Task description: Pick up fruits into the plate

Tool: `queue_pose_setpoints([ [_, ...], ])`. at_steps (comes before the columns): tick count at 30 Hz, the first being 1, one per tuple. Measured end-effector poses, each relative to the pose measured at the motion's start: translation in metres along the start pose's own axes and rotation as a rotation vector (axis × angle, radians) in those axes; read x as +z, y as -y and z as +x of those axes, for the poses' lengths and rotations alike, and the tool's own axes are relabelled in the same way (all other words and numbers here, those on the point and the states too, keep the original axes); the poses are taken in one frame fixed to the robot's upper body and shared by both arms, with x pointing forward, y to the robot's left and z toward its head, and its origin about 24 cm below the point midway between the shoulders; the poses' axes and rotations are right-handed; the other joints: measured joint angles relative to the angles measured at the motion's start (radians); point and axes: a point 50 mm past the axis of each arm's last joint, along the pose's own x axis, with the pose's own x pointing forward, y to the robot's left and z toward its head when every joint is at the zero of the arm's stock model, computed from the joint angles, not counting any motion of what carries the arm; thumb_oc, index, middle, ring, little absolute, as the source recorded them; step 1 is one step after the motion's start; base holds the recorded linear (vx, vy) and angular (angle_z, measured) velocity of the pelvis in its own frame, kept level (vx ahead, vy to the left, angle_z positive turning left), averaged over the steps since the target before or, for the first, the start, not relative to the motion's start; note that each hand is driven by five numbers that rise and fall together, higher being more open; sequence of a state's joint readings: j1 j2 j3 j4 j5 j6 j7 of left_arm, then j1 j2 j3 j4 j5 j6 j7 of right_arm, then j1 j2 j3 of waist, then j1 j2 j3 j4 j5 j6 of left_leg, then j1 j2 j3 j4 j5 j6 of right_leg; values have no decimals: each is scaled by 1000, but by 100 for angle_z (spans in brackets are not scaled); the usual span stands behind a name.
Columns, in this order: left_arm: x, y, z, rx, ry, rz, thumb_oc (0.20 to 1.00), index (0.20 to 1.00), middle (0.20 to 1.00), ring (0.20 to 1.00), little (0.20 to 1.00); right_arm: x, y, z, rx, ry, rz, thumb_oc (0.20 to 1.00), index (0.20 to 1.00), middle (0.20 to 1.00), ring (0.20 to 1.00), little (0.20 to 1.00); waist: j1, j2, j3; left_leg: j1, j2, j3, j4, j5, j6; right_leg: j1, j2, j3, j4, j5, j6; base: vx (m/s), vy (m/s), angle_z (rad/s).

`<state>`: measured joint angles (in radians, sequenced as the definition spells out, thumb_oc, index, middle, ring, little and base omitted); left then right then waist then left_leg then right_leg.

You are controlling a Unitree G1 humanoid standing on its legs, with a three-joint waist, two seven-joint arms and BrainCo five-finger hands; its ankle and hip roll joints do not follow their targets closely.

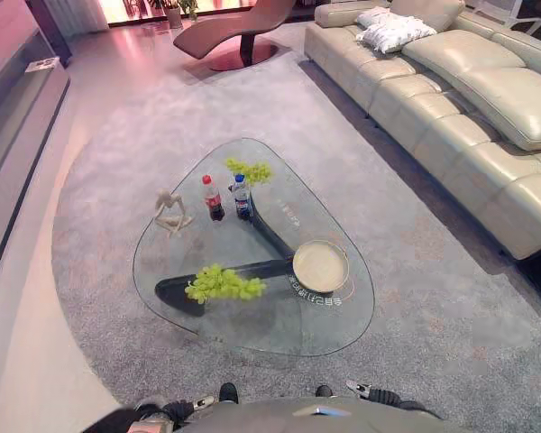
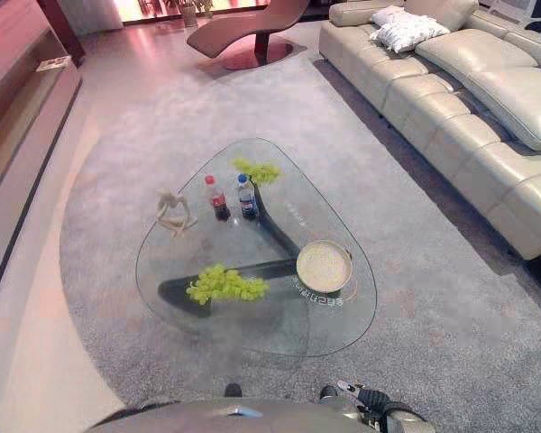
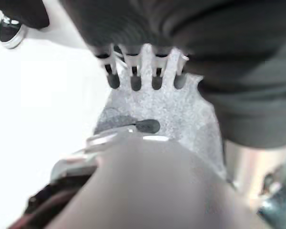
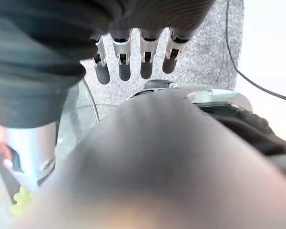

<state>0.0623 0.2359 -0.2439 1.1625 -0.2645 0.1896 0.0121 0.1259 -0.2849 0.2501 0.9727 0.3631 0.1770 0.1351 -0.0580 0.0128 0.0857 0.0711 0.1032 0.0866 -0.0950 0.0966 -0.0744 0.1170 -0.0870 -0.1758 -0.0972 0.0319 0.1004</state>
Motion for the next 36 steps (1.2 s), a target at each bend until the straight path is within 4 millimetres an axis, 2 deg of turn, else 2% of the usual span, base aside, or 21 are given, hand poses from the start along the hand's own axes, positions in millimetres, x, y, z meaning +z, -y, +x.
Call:
queue_pose_setpoints([
  [9,0,-1,0,50,-5,54,1000,1000,1000,1000,1000,1,0,0,3,3,-3,1000,1000,1000,1000,1000,-5,4,-3,11,1,1,0,-6,-5,10,-1,2,4,-3,1,72,9,-7],
  [16,4,-5,0,102,10,198,1000,1000,1000,1000,1000,3,0,0,1,9,-4,1000,1000,1000,1000,1000,-22,4,-3,11,1,6,0,-3,0,7,-1,7,5,-3,1,24,3,-2],
  [22,16,-13,-1,192,53,306,1000,1000,1000,1000,1000,5,2,-1,0,5,-9,1000,1000,1000,1000,1000,-32,12,4,1,3,28,0,-5,-3,-21,2,32,4,-3,0,13,6,-12],
  [24,25,-18,-3,241,87,351,1000,1000,1000,1000,1000,7,3,-2,0,8,-18,1000,1000,1000,1000,1000,-32,20,14,-16,3,35,0,-5,-3,-44,4,41,5,0,-3,-51,25,-10],
  [27,54,-26,-7,334,180,416,1000,1000,1000,1000,1000,16,6,-2,-2,33,-37,1000,1000,1000,1000,1000,-34,29,63,-55,3,37,1,7,1,-88,5,50,13,7,-8,-90,52,-5],
  [30,89,-33,-15,442,298,451,1000,1000,1000,1000,1000,35,9,1,-2,102,-32,1000,1000,1000,1000,1000,-39,31,122,-95,2,42,5,20,-3,-131,7,57,12,23,-10,-105,51,-7],
  [31,107,-37,-20,491,358,463,1000,1000,1000,1000,1000,47,9,1,5,144,-29,1000,1000,1000,1000,1000,-40,31,152,-113,2,44,6,25,-4,-149,7,59,12,31,-12,-116,39,-5],
  [32,112,-38,-22,507,377,463,1000,1000,1000,1000,1000,52,9,1,8,160,-27,1000,1000,1000,1000,1000,-40,30,164,-118,2,44,6,27,-3,-154,7,59,10,33,-12,-129,34,-7],
  [34,147,-45,-35,603,502,472,1000,1000,1000,1000,1000,74,7,1,25,236,-25,1000,1000,1000,1000,1000,-41,28,207,-157,4,48,6,37,-2,-198,8,64,15,42,-16,-113,14,-6],
  [35,171,-51,-48,669,590,479,1000,1000,1000,1000,1000,91,6,-1,39,293,-26,1000,1000,1000,1000,1000,-41,28,246,-179,3,48,6,45,-2,-217,9,64,12,52,-16,-106,-35,-2],
  [36,178,-54,-51,692,611,483,1000,1000,1000,1000,1000,96,5,-2,43,308,-30,1000,1000,1000,1000,1000,-41,28,258,-184,3,48,6,47,-2,-221,9,64,11,58,-15,-103,-43,-2],
])
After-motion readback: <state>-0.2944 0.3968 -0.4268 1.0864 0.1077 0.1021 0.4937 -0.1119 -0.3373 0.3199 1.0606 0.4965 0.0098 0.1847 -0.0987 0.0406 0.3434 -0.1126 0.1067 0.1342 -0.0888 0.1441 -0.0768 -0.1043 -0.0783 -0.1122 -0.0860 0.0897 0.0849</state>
